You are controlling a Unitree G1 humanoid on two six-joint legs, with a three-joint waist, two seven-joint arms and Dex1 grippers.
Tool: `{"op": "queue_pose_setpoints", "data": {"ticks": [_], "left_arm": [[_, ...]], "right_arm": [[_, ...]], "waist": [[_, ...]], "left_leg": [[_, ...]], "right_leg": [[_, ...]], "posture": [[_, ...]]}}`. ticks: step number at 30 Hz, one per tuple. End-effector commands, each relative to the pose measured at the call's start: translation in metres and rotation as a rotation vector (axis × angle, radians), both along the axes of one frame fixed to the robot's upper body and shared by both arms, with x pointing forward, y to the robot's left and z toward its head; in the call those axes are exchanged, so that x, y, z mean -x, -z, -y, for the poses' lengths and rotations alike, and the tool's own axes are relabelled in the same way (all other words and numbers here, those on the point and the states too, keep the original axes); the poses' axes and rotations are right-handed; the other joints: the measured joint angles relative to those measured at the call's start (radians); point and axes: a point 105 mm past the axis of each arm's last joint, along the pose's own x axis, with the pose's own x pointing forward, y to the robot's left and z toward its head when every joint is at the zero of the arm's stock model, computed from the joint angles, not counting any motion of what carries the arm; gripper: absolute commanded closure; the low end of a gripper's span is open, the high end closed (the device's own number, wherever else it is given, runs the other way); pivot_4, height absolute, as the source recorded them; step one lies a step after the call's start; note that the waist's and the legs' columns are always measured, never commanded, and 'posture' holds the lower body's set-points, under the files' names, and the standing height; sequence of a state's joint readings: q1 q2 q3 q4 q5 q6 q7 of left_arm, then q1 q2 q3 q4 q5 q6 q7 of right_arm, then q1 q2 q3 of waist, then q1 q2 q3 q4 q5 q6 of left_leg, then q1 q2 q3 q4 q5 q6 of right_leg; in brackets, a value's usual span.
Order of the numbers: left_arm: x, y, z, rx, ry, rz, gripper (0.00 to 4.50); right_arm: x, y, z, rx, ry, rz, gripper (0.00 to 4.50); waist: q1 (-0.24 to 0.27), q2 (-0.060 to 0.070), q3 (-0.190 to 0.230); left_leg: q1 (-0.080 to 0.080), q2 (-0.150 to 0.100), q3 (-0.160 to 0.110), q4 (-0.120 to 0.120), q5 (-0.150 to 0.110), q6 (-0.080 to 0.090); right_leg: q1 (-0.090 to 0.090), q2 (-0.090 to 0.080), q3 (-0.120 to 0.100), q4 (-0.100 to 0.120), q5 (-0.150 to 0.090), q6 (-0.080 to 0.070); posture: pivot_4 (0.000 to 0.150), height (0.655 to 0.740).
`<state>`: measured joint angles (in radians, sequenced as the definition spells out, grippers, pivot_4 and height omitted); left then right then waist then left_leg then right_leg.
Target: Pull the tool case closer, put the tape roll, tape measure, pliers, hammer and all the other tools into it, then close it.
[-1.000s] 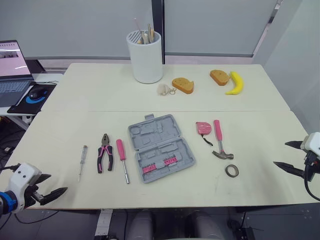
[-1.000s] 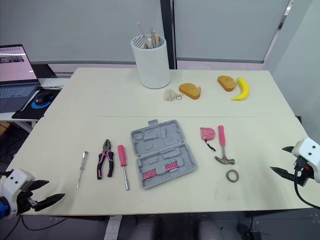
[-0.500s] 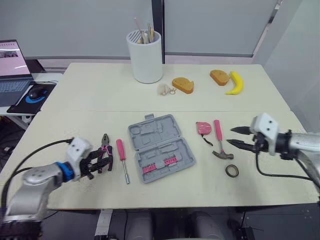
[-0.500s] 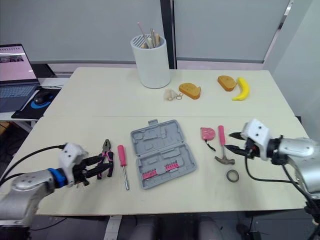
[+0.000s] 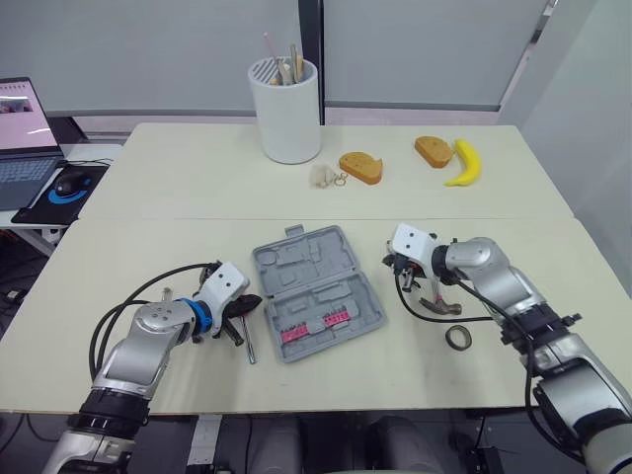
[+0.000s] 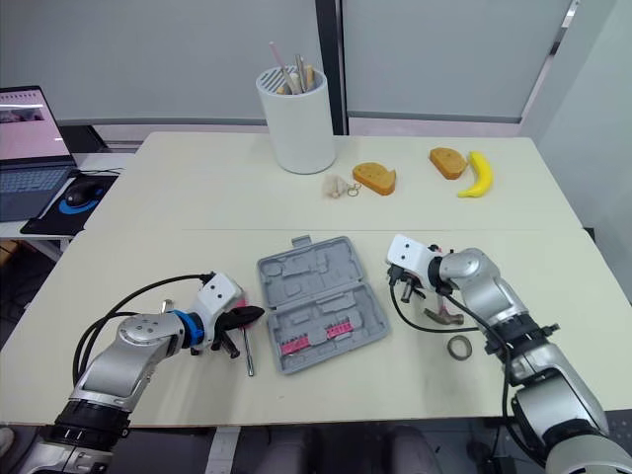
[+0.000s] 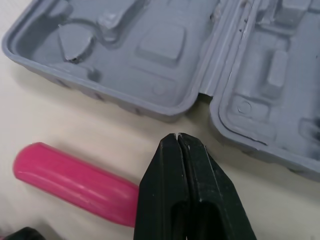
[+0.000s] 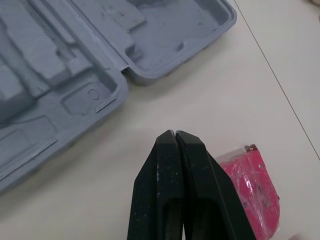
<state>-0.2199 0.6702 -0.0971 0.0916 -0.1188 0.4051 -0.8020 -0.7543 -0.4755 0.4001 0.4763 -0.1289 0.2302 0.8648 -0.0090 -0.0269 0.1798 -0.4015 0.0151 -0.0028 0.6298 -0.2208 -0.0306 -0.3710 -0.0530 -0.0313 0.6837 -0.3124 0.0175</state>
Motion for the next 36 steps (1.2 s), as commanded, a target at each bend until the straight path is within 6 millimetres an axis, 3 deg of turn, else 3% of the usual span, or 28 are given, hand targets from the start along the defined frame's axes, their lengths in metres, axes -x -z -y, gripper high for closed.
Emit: {"op": "queue_pose_setpoints", "data": {"ticks": [1, 10, 14, 19, 27, 36], "left_arm": [[-0.005, -0.006, 0.003, -0.014, 0.019, 0.021, 4.5], [-0.006, -0.002, 0.014, -0.012, 0.041, 0.006, 4.5], [-0.005, 0.0, 0.017, -0.014, 0.052, -0.003, 4.5], [-0.006, 0.0, 0.025, -0.014, 0.08, -0.004, 4.5], [-0.007, -0.001, 0.033, -0.014, 0.124, -0.012, 4.5], [0.002, 0.004, 0.05, -0.009, 0.23, -0.049, 4.5]], "right_arm": [[-0.012, -0.003, -0.007, 0.01, -0.008, 0.027, 4.49], [-0.021, 0.016, -0.027, 0.029, -0.033, -0.029, 4.49], [-0.017, 0.019, -0.037, 0.018, -0.071, -0.059, 4.49], [0.002, 0.025, -0.051, 0.003, -0.19, -0.13, 4.49], [0.023, 0.03, -0.046, 0.005, -0.257, -0.166, 4.49], [0.045, 0.027, -0.024, -0.04, -0.157, -0.166, 4.49]], "waist": [[-0.001, 0.0, 0.0], [-0.009, 0.0, 0.0], [-0.015, 0.0, 0.0], [-0.017, 0.0, 0.0], [-0.017, 0.0, 0.0], [-0.015, 0.0, 0.0]], "left_leg": [[0.0, 0.0, 0.0, 0.0, 0.0, 0.0], [0.0, 0.0, 0.001, 0.0, 0.0, 0.0], [0.001, 0.0, 0.002, 0.0, 0.0, 0.0], [0.002, -0.001, 0.003, 0.001, 0.0, 0.0], [0.002, -0.001, 0.003, 0.001, 0.0, 0.0], [0.002, -0.001, 0.003, 0.002, 0.0, 0.0]], "right_leg": [[0.0, 0.0, 0.0, 0.0, 0.0, 0.0], [-0.001, 0.0, 0.002, 0.003, 0.0, 0.0], [-0.003, 0.0, 0.006, 0.006, 0.0, 0.0], [-0.003, 0.0, 0.008, 0.008, 0.0, 0.0], [-0.003, 0.0, 0.008, 0.01, 0.0, 0.0], [-0.003, 0.0, 0.009, 0.01, 0.0, 0.0]], "posture": [[0.15, 0.74], [0.15, 0.74], [0.15, 0.74], [0.15, 0.74], [0.15, 0.74], [0.15, 0.74]]}}
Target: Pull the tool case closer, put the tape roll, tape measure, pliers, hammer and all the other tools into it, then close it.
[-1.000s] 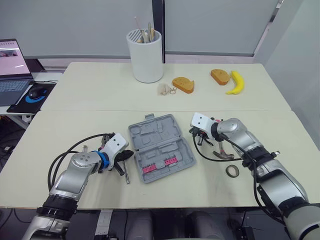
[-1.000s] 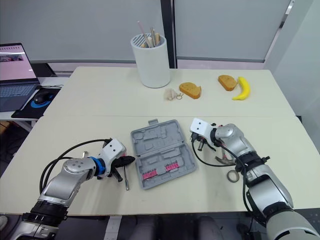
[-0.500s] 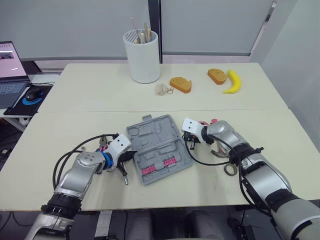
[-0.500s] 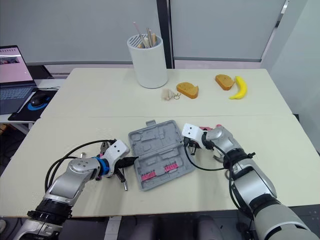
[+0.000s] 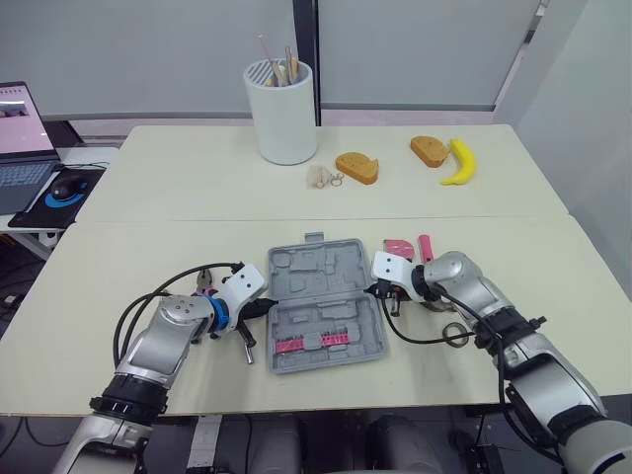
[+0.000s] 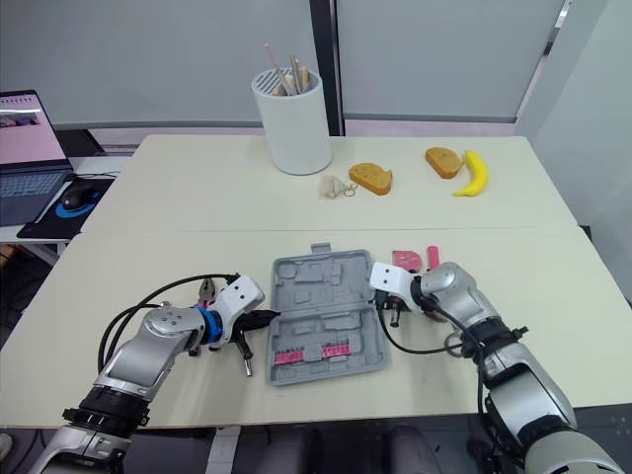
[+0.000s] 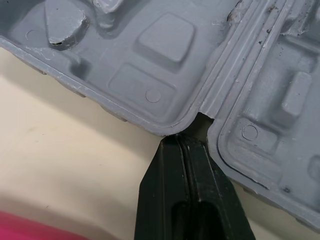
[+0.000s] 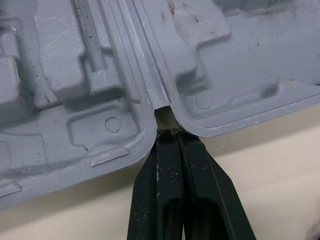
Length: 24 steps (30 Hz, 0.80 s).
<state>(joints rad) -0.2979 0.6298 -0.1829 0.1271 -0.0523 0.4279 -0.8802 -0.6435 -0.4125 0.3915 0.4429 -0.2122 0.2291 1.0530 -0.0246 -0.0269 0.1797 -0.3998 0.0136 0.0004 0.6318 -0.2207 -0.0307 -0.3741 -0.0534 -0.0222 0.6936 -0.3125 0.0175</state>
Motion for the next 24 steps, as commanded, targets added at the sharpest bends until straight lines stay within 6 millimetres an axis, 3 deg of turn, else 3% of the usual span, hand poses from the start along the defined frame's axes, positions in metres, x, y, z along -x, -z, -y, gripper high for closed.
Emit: {"op": "queue_pose_setpoints", "data": {"ticks": [1, 8, 24], "left_arm": [[0.006, -0.004, 0.026, 0.021, 0.122, 0.007, 4.5], [0.019, 0.003, 0.027, 0.004, 0.175, -0.035, 4.5], [0.043, 0.013, 0.036, -0.003, 0.259, -0.105, 4.5]], "right_arm": [[0.01, -0.016, -0.006, -0.077, 0.013, 0.025, 4.49], [0.036, -0.011, 0.003, -0.095, 0.095, -0.006, 4.49], [0.067, 0.0, 0.023, -0.037, 0.126, -0.067, 4.49]], "waist": [[0.001, 0.0, 0.0], [0.0, 0.0, 0.0], [0.0, 0.0, 0.0]], "left_leg": [[0.0, 0.0, 0.0, 0.0, 0.0, 0.0], [0.0, 0.0, 0.0, 0.0, 0.0, 0.0], [0.0, 0.0, 0.0, 0.0, 0.0, 0.0]], "right_leg": [[0.0, 0.0, 0.0, 0.0, 0.0, 0.0], [0.0, 0.0, 0.001, 0.0, 0.0, 0.0], [0.001, 0.0, 0.001, -0.001, 0.0, 0.0]], "posture": [[0.15, 0.74], [0.15, 0.74], [0.15, 0.74]]}}
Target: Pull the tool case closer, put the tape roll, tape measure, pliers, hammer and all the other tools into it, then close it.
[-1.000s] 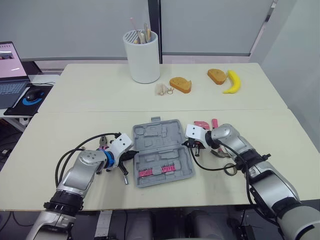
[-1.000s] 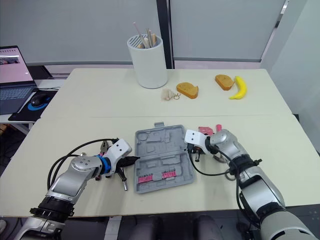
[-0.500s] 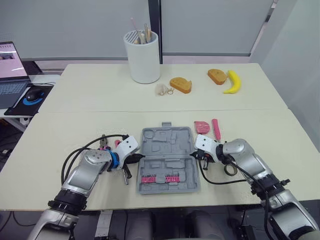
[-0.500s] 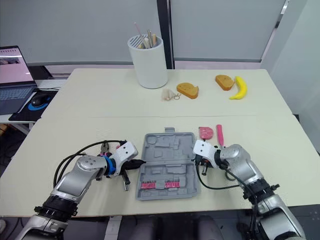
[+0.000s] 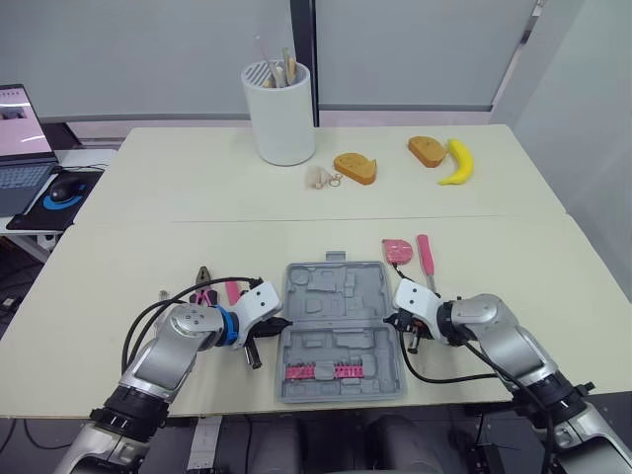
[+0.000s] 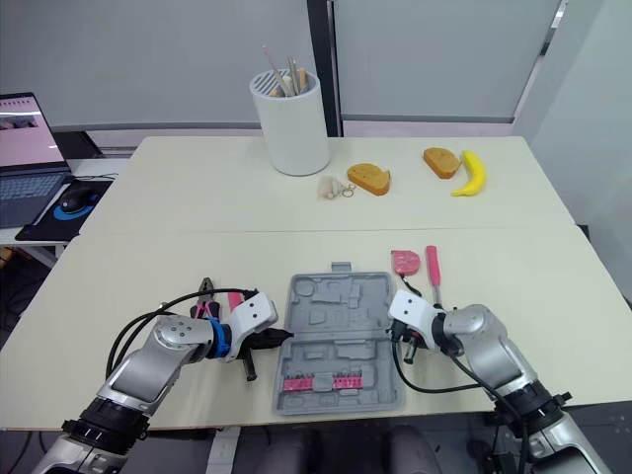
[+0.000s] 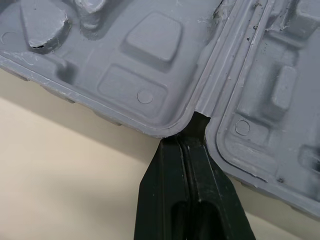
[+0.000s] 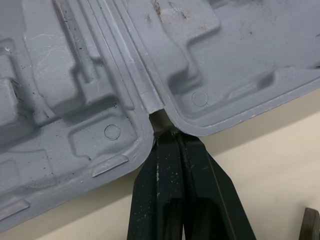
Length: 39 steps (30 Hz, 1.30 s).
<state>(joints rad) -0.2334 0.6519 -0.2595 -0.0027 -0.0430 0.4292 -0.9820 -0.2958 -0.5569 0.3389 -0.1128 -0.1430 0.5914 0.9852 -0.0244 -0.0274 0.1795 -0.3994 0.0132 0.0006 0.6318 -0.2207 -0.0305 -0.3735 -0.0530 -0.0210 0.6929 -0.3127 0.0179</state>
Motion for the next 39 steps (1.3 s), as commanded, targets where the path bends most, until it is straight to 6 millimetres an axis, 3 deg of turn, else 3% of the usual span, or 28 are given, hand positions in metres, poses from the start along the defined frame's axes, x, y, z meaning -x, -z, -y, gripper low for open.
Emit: {"op": "queue_pose_setpoints", "data": {"ticks": [1, 11, 22, 39], "left_arm": [[0.013, 0.006, 0.008, 0.001, 0.067, -0.041, 4.5], [0.018, 0.01, -0.005, -0.026, 0.053, -0.057, 4.5], [0.032, 0.012, -0.007, -0.038, 0.079, -0.093, 4.5], [0.043, 0.014, -0.017, -0.058, 0.061, -0.113, 4.5]], "right_arm": [[0.009, -0.008, -0.005, -0.016, -0.054, 0.008, 4.49], [0.02, -0.003, -0.008, -0.017, -0.066, -0.022, 4.49], [0.025, 0.003, -0.001, 0.023, -0.089, -0.041, 4.49], [0.039, 0.006, -0.005, 0.016, -0.118, -0.111, 4.49]], "waist": [[0.0, 0.0, 0.0], [-0.003, 0.0, 0.0], [-0.002, -0.001, 0.0], [-0.003, -0.001, -0.001]], "left_leg": [[0.0, 0.0, 0.0, 0.0, 0.0, 0.0], [0.0, 0.001, 0.0, 0.0, 0.0, 0.0], [0.001, 0.001, 0.0, 0.0, 0.0, 0.0], [0.001, 0.001, 0.0, 0.0, 0.0, 0.0]], "right_leg": [[0.0, 0.0, 0.0, 0.0, 0.0, 0.0], [0.0, 0.0, 0.0, 0.0, 0.0, 0.0], [0.0, 0.0, 0.0, -0.001, 0.0, 0.0], [0.001, 0.0, 0.0, -0.001, 0.0, 0.0]], "posture": [[0.15, 0.74], [0.15, 0.74], [0.15, 0.74], [0.15, 0.74]]}}
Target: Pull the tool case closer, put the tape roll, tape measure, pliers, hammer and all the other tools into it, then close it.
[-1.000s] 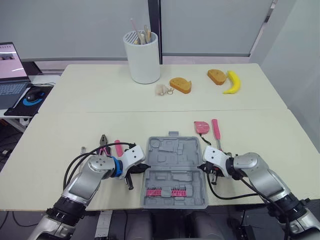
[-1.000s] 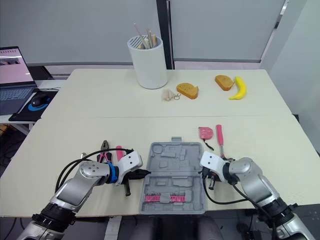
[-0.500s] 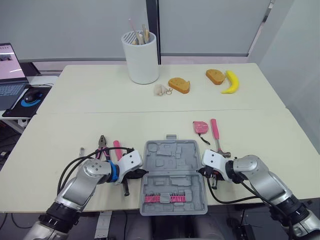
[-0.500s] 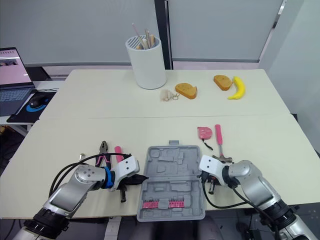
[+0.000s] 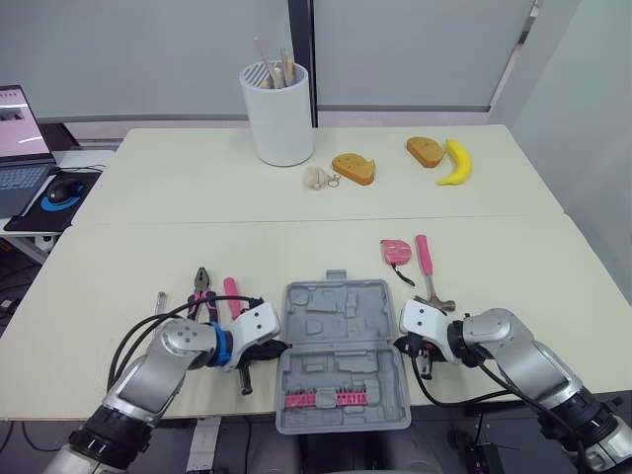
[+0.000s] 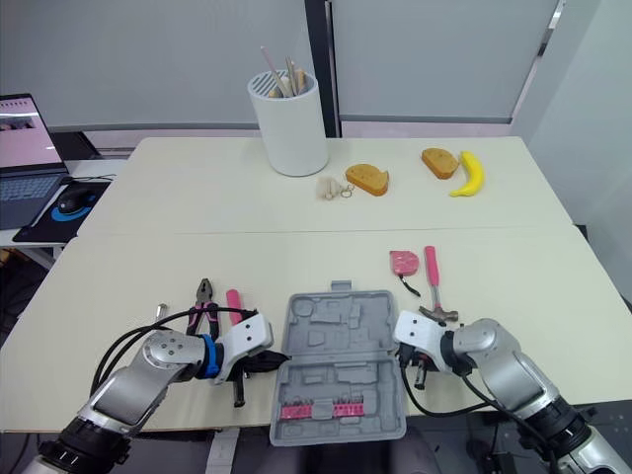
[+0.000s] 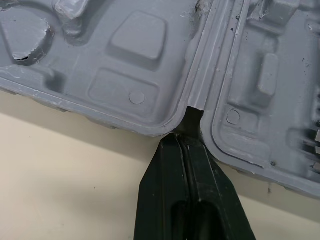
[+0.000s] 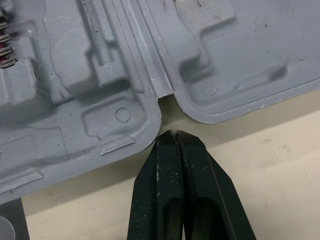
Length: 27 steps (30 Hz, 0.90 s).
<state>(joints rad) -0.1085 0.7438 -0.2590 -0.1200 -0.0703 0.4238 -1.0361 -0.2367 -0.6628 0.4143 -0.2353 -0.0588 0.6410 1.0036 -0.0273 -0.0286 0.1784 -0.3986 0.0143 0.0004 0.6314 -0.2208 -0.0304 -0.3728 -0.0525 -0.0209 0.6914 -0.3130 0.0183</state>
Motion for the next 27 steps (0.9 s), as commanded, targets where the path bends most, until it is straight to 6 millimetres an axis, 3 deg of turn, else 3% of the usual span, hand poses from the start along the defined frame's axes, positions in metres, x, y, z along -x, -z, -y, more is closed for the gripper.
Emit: {"op": "queue_pose_setpoints", "data": {"ticks": [1, 17, 27], "left_arm": [[0.009, 0.008, -0.008, -0.03, -0.01, -0.045, 4.5], [0.009, 0.01, -0.009, -0.035, -0.023, -0.046, 4.5], [0.0, 0.003, -0.032, -0.068, -0.081, -0.009, 4.5]], "right_arm": [[0.009, 0.0, -0.004, -0.008, -0.034, -0.028, 4.49], [0.008, 0.001, -0.005, -0.006, -0.029, -0.032, 4.49], [0.006, -0.009, 0.016, 0.011, 0.057, 0.022, 4.49]], "waist": [[0.0, 0.0, 0.0], [0.0, 0.0, 0.0], [0.001, 0.0, 0.0]], "left_leg": [[0.0, 0.0, 0.0, 0.0, 0.0, 0.0], [0.0, 0.0, 0.0, 0.0, 0.0, 0.0], [0.0, 0.0, 0.0, 0.0, 0.0, 0.0]], "right_leg": [[0.0, 0.0, 0.0, 0.0, 0.0, 0.0], [0.0, 0.0, 0.0, 0.0, -0.002, 0.003], [0.0, 0.0, 0.0, 0.0, -0.002, 0.003]], "posture": [[0.15, 0.74], [0.15, 0.74], [0.15, 0.74]]}}
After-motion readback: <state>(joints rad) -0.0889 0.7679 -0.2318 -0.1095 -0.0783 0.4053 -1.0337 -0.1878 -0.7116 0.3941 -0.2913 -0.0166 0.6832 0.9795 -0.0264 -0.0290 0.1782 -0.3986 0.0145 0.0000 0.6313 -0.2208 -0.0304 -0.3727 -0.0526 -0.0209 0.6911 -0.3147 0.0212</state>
